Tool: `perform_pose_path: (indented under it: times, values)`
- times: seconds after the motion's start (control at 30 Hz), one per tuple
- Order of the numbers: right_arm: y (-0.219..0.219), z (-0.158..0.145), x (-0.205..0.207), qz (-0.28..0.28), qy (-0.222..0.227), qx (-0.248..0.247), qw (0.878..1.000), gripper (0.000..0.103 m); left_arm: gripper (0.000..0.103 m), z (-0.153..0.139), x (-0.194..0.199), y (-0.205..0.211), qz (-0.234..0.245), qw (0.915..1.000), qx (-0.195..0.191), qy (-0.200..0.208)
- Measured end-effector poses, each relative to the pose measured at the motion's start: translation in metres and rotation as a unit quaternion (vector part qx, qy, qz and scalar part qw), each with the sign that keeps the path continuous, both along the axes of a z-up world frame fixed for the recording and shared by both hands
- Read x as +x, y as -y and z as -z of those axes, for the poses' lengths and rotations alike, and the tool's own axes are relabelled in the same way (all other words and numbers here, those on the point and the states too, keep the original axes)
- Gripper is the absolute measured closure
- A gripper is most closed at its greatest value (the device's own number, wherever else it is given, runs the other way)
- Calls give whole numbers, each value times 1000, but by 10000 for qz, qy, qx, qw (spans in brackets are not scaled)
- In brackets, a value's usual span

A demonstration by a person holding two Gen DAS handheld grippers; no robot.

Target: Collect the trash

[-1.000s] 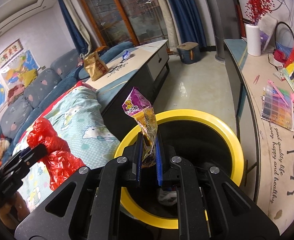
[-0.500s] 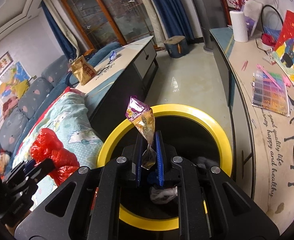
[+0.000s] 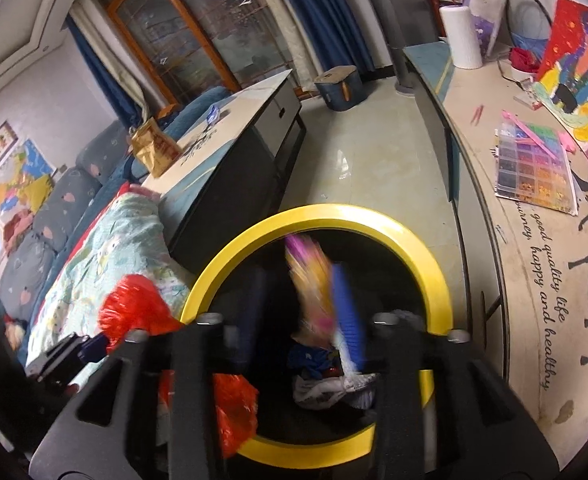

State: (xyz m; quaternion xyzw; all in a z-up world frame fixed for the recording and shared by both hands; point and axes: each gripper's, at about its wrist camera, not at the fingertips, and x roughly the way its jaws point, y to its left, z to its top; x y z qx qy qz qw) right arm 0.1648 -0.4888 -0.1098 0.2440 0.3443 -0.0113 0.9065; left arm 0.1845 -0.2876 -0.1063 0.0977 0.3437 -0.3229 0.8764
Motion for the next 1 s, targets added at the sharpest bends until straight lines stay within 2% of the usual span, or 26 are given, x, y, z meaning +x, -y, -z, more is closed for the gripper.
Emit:
perform_pose_path:
  times: [0.03,0.07,0.1,0.13,0.2,0.3,0.47,0.53,1.0]
  values:
    - [1,-1,-1,28,2,19,10000,64,42,0,2,2,8,10000,26,35]
    - [3,-1,-2,57,-7,12,10000,60,37,-1,4,4,31,10000,34,54]
    - [3,-2,-4,112,-6,-17,9999,52,34,-3,5,4,46,10000,2,41]
    - [5,-2,-6,150,11,-23,9999,47,27,-4,7,3,35,10000,-24,38]
    - [7,-5,-10,236,46,-22,9997,41,18,-9,7,0,5,9999,-88,62]
    - [4,-12,-18,335,84,-140,9993,31,9,-14,6,-6,-111,9998,-142,99]
    - [-8,-28,-32,450,211,-364,9981,14,7,-23,5,-26,-401,9988,-284,93]
    - [-14,-35,-38,479,292,-423,9975,11,7,-27,3,-34,-496,9983,-301,86]
    - [-85,-61,-69,-76,721,-1319,9886,11,7,-57,-21,-108,-1188,9909,-491,402]
